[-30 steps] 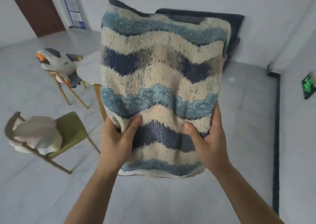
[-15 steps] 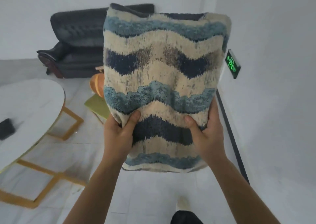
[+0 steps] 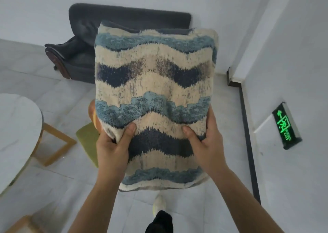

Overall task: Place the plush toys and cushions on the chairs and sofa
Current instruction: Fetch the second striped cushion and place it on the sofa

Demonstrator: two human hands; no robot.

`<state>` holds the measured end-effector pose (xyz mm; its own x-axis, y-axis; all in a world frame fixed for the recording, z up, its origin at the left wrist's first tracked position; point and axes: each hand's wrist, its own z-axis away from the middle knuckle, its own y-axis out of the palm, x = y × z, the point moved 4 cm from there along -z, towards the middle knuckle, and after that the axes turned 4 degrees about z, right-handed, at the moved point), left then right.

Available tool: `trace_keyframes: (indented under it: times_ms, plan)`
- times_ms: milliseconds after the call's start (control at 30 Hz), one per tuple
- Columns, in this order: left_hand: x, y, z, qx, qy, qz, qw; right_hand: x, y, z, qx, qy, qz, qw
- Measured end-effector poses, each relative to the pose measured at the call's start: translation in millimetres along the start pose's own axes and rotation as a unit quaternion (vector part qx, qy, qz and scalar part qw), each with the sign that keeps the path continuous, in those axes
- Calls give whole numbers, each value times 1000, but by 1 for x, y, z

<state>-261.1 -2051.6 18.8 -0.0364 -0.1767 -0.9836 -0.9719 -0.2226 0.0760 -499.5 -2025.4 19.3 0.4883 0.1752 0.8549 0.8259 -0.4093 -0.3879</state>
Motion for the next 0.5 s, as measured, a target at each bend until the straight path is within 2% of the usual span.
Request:
trace_keyframes:
  times_ms: [167, 333, 500]
  plan:
    - [13, 92, -150, 33, -11, 5, 999, -32, 9, -165, -2, 3, 4, 1000]
    - [20, 198, -262, 92, -16, 21, 995, -79, -9, -293, -49, 0, 1, 999]
    - [73, 299, -377, 74, -35, 21, 996, -165, 5, -432, -47, 10, -21, 999]
